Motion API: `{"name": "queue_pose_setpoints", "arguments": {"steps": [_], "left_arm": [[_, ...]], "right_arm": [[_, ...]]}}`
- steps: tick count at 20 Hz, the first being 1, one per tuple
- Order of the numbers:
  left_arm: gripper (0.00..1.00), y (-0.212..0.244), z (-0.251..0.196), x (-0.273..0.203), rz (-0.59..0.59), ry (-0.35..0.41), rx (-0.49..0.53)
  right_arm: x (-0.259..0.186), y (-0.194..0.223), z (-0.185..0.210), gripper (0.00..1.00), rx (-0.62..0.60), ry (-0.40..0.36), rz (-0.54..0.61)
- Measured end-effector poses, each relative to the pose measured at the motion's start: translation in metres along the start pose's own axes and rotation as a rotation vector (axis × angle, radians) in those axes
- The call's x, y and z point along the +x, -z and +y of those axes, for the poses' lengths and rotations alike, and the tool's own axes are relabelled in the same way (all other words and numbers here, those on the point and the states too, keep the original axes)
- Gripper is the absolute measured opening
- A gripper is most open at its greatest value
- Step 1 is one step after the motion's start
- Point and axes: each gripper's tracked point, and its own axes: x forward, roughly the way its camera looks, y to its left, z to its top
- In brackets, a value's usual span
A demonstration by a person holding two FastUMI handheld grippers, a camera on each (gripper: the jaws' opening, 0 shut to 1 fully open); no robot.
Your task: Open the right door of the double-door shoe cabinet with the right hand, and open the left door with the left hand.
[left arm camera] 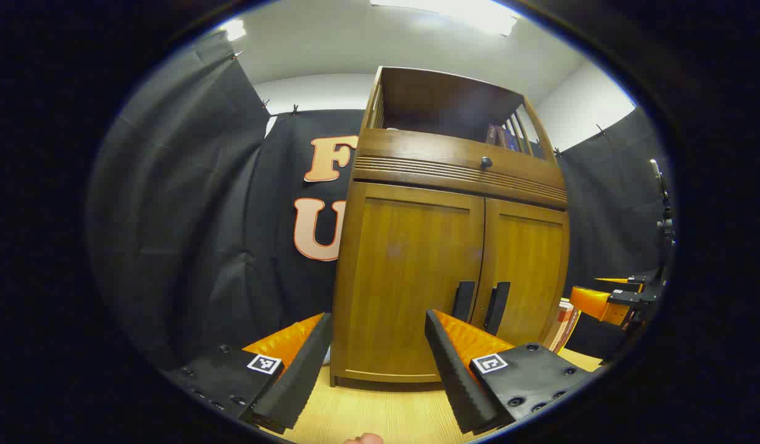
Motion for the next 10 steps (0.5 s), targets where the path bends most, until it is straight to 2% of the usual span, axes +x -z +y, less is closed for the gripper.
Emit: {"name": "queue_pose_setpoints", "arguments": {"steps": [1,2,3,5,8,9,10], "left_arm": [[0.93,-0.001,-0.005,0.000,0.000,0.002,0.014],[0.93,-0.002,-0.008,0.001,0.001,0.004,0.020],[0.92,-0.003,-0.012,0.001,0.002,0.008,0.016],[0.96,-0.005,-0.021,0.000,0.004,0.028,0.003],[0.93,-0.014,-0.031,0.000,-0.028,0.053,0.011],[0.92,-0.013,-0.034,-0.001,-0.028,0.059,0.012],[0.93,-0.012,-0.038,-0.001,-0.025,0.069,0.011]], "right_arm": [[0.000,-0.002,0.002,0.96,0.007,-0.001,-0.006],[0.001,-0.005,0.002,1.00,0.018,0.001,-0.017],[0.001,-0.007,0.001,1.00,0.029,0.008,-0.022],[-0.004,-0.003,-0.003,0.93,0.043,0.034,-0.005],[-0.014,0.001,-0.010,1.00,0.042,0.062,-0.006],[-0.015,0.002,-0.014,0.96,0.033,0.071,-0.007],[-0.015,0.003,-0.017,0.96,0.026,0.079,0.000]]}}
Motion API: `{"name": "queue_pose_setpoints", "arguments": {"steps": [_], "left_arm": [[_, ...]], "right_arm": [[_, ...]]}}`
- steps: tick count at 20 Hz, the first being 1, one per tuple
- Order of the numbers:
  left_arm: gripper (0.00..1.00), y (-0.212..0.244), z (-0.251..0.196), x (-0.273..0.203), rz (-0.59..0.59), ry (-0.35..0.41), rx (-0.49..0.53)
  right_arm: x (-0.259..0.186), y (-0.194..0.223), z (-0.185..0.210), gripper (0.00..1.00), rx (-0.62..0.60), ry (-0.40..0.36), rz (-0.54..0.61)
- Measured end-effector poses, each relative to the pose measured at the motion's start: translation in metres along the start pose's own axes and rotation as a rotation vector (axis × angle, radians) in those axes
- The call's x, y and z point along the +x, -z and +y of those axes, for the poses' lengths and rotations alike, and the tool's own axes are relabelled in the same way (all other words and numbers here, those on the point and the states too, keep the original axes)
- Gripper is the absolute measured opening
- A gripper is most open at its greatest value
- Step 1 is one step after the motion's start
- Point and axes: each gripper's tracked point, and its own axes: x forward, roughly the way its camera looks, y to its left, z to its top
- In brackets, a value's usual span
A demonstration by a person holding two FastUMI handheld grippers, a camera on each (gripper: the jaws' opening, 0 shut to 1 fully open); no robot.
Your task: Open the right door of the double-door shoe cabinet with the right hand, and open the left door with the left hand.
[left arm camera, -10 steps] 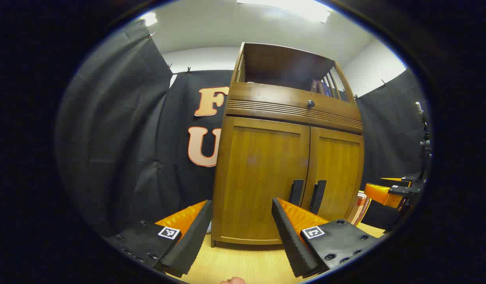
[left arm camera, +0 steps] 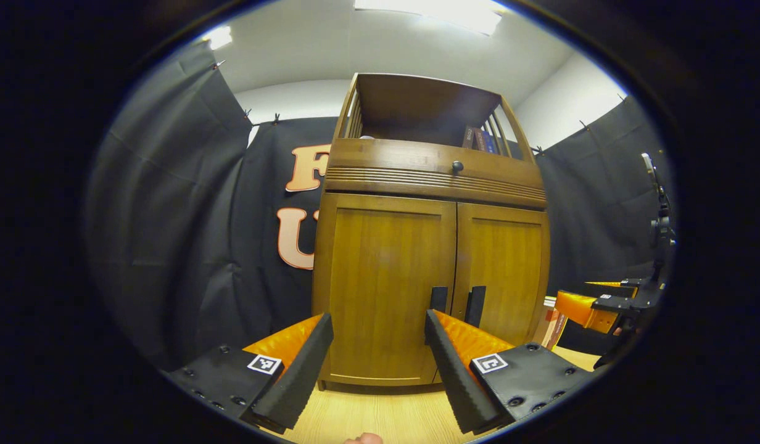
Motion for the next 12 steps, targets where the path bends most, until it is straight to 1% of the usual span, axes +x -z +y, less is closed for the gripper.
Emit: {"name": "queue_pose_setpoints", "arguments": {"steps": [1,2,3,4,5,6,7,8,9,10,12], "left_arm": [[0.93,0.001,-0.003,0.000,0.002,0.008,0.001],[0.93,-0.001,-0.005,0.000,-0.002,0.014,0.005],[0.93,-0.003,-0.006,0.000,-0.008,0.015,0.010],[0.93,-0.003,-0.005,-0.001,-0.012,0.011,0.013],[0.93,-0.004,-0.007,-0.001,-0.018,0.011,0.012],[0.93,-0.005,-0.008,-0.001,-0.022,0.014,0.008],[0.96,-0.005,-0.009,-0.001,-0.023,0.015,0.010],[0.93,-0.005,-0.012,0.002,-0.020,0.013,0.015],[0.93,-0.004,-0.012,0.002,-0.019,0.008,0.017],[0.93,-0.005,-0.008,-0.001,-0.019,0.006,0.014],[0.93,-0.004,-0.005,-0.001,-0.019,-0.001,0.006]], "right_arm": [[-0.001,0.002,-0.003,0.96,-0.001,0.005,0.003],[-0.003,0.001,-0.007,1.00,0.005,0.011,-0.002],[-0.006,0.000,-0.009,0.96,0.017,0.014,-0.009],[-0.007,0.000,-0.010,0.96,0.027,0.014,-0.012],[-0.009,0.001,-0.012,1.00,0.032,0.020,-0.012],[-0.010,0.001,-0.014,0.96,0.031,0.027,-0.012],[-0.010,0.002,-0.016,0.96,0.029,0.031,-0.014],[-0.011,0.001,-0.016,0.96,0.031,0.029,-0.013],[-0.010,0.001,-0.016,0.96,0.035,0.027,-0.012],[-0.011,0.001,-0.015,1.00,0.039,0.025,-0.012],[-0.011,0.000,-0.015,1.00,0.039,0.024,-0.015]]}}
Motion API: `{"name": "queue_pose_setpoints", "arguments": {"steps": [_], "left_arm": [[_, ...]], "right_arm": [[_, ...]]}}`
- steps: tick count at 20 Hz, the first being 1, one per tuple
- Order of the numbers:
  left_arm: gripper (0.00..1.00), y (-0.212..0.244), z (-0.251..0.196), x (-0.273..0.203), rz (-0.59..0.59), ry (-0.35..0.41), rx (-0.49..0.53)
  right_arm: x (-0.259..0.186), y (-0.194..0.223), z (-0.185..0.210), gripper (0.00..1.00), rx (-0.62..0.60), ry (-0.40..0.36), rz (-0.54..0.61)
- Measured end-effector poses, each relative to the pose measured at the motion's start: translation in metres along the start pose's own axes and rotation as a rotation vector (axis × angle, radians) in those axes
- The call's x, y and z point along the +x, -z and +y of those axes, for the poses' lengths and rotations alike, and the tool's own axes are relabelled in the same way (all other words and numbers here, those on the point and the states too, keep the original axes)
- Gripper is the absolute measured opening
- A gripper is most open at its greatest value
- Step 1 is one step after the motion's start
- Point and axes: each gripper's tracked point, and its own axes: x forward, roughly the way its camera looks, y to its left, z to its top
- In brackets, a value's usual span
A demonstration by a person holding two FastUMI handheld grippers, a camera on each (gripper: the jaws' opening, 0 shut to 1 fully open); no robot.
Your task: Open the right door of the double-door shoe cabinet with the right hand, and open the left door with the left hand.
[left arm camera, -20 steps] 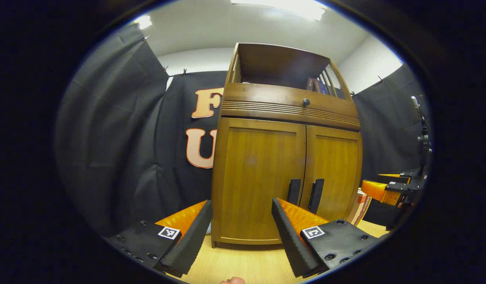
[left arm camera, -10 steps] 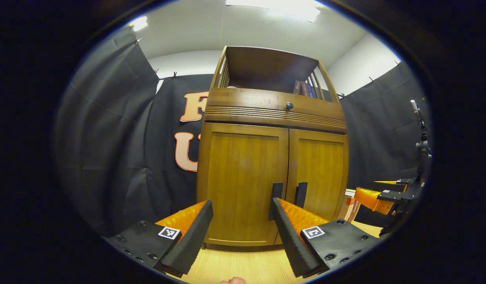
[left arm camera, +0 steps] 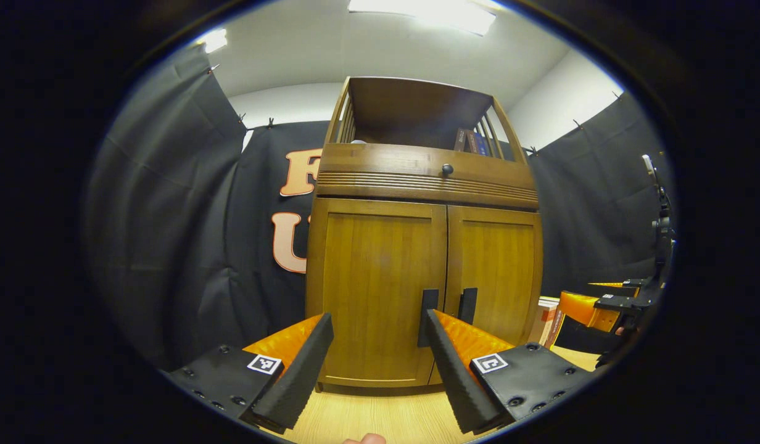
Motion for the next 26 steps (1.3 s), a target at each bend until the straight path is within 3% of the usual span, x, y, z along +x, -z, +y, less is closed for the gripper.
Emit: {"name": "queue_pose_setpoints", "arguments": {"steps": [1,4,5,6,7,11,12,15,16,18,21,23,25,26], "left_arm": [[0.96,0.001,0.001,-0.001,0.001,-0.005,-0.001],[0.93,0.006,0.006,0.000,0.009,-0.016,-0.001],[0.97,0.007,0.007,0.000,0.011,-0.021,-0.003],[0.96,0.007,0.010,0.000,0.011,-0.028,-0.007],[0.93,0.007,0.012,-0.001,0.009,-0.035,-0.010],[0.96,0.012,0.017,0.001,0.011,-0.044,-0.014],[0.93,0.013,0.021,0.000,0.014,-0.051,-0.017],[0.97,0.018,0.027,-0.001,0.025,-0.071,-0.030],[0.93,0.018,0.029,-0.001,0.025,-0.076,-0.031],[0.93,0.021,0.035,-0.003,0.026,-0.092,-0.027],[0.96,0.022,0.038,-0.005,0.033,-0.098,-0.034],[0.93,0.024,0.043,-0.008,0.039,-0.105,-0.033],[0.93,0.023,0.049,-0.011,0.026,-0.115,-0.025],[0.93,0.023,0.050,-0.011,0.024,-0.117,-0.022]], "right_arm": [[0.000,-0.001,0.000,0.96,-0.002,-0.002,0.000],[0.001,0.000,0.005,1.00,-0.007,-0.012,0.002],[0.002,0.001,0.007,1.00,-0.011,-0.018,0.005],[0.003,0.002,0.008,0.95,-0.016,-0.022,0.008],[0.005,0.002,0.010,0.96,-0.021,-0.027,0.011],[0.022,0.000,0.025,0.95,-0.030,-0.069,0.015],[0.029,0.000,0.031,0.95,-0.035,-0.084,0.021],[0.060,0.002,0.047,0.95,-0.060,-0.127,0.033],[0.072,0.001,0.054,1.00,-0.058,-0.141,0.028],[0.098,0.004,0.067,0.95,-0.036,-0.163,0.030],[0.135,0.014,0.077,0.96,-0.050,-0.152,0.029],[0.149,0.027,0.080,1.00,-0.068,-0.139,0.043],[0.164,0.039,0.080,0.96,-0.080,-0.117,0.064],[0.168,0.045,0.080,1.00,-0.088,-0.114,0.076]]}}
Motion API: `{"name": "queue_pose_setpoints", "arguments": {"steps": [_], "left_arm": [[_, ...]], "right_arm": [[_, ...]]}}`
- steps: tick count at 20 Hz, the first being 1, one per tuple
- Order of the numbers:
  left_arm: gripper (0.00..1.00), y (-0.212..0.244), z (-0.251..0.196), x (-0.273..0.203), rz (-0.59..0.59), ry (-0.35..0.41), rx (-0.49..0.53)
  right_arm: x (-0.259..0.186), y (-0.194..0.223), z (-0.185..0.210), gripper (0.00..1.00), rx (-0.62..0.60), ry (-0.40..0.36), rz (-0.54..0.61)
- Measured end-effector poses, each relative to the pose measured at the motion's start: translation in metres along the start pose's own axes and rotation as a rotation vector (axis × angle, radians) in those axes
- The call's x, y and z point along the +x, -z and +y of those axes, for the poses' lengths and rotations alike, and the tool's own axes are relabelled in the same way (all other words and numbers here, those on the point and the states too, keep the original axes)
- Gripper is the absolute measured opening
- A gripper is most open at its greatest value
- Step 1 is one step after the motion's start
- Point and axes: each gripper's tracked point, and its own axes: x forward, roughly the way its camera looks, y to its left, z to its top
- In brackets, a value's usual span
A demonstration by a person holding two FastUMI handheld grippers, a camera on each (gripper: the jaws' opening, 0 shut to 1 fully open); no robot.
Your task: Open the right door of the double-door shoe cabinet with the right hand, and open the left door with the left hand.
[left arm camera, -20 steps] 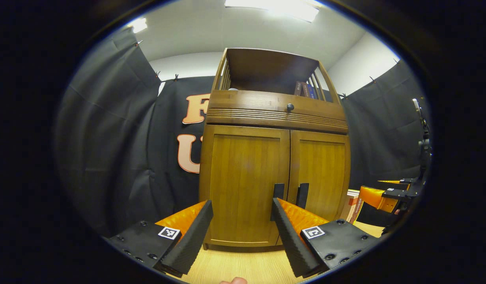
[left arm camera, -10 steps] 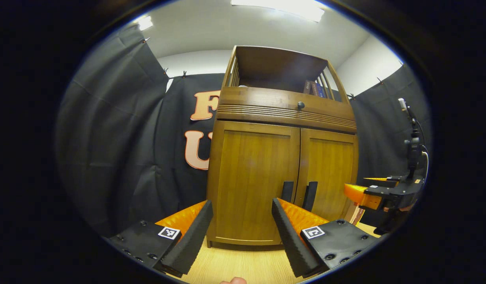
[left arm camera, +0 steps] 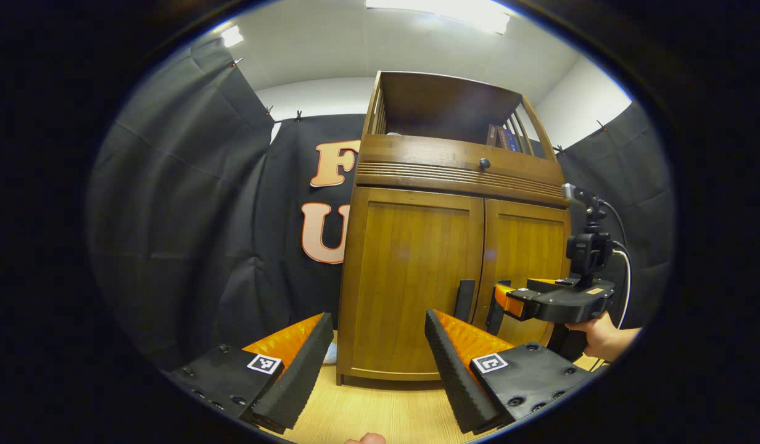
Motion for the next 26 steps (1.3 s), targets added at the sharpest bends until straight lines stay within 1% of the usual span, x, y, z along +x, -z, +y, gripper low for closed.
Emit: {"name": "queue_pose_setpoints", "arguments": {"steps": [1,2,3,4,5,6,7,8,9,10,11,12,14,15,16,17,18,22,23,24,26], "left_arm": [[0.93,0.001,0.002,-0.001,0.001,-0.008,0.002],[0.93,0.001,0.005,-0.003,0.001,-0.011,-0.001],[0.93,0.001,0.005,-0.005,-0.002,-0.009,-0.006],[0.93,0.001,0.005,-0.005,-0.005,-0.010,-0.010],[0.93,0.001,0.007,-0.005,-0.004,-0.011,-0.009],[0.97,0.001,0.008,-0.005,-0.005,-0.013,-0.006],[0.93,-0.001,0.010,-0.005,-0.011,-0.017,-0.004],[0.93,0.000,0.012,-0.005,-0.014,-0.020,-0.004],[0.96,0.001,0.013,-0.004,-0.011,-0.020,-0.005],[0.93,0.002,0.014,-0.005,-0.006,-0.022,-0.001],[0.97,0.002,0.015,-0.005,-0.006,-0.026,0.005],[0.93,0.001,0.017,-0.006,-0.008,-0.028,0.008],[0.93,0.001,0.018,-0.006,-0.010,-0.026,0.005],[0.93,0.002,0.018,-0.006,-0.008,-0.022,0.001],[0.93,0.003,0.018,-0.004,-0.001,-0.016,-0.001],[0.93,0.006,0.017,-0.005,0.010,-0.013,-0.001],[0.93,0.007,0.017,-0.006,0.013,-0.011,-0.002],[0.93,0.009,0.011,-0.013,0.022,0.002,-0.014],[0.93,0.012,0.008,-0.014,0.033,0.010,-0.014],[0.93,0.014,0.007,-0.016,0.042,0.015,-0.009],[0.93,0.017,0.004,-0.021,0.054,0.017,-0.001]], "right_arm": [[0.004,0.004,0.001,0.96,-0.009,0.002,0.006],[0.007,0.006,0.002,0.96,-0.019,0.006,0.008],[0.010,0.009,0.003,0.89,-0.029,0.008,0.009],[0.012,0.011,0.005,0.89,-0.040,0.007,0.009],[0.015,0.011,0.008,0.94,-0.049,0.002,0.003],[0.019,0.011,0.010,0.92,-0.060,0.003,-0.004],[0.021,0.012,0.010,0.93,-0.073,0.014,-0.010],[0.024,0.012,0.009,0.89,-0.084,0.028,-0.009],[0.026,0.015,0.013,0.77,-0.073,0.022,0.001],[0.026,0.017,0.019,0.64,-0.054,0.012,0.007],[0.027,0.017,0.022,0.52,-0.043,0.006,0.006],[0.025,0.016,0.021,0.45,-0.042,0.015,-0.003],[0.027,0.018,0.022,0.34,-0.041,-0.002,-0.007],[0.027,0.020,0.022,0.41,-0.015,-0.018,0.009],[0.027,0.022,0.022,0.39,0.028,-0.033,0.028],[0.028,0.023,0.022,0.31,0.070,-0.044,0.050],[0.028,0.023,0.022,0.29,0.100,-0.051,0.060],[0.024,0.024,0.022,0.24,0.081,-0.044,0.081],[0.020,0.023,0.023,0.19,0.087,-0.046,0.086],[0.012,0.023,0.023,0.24,0.095,-0.046,0.089],[-0.010,0.022,0.021,0.24,0.082,-0.057,0.083]]}}
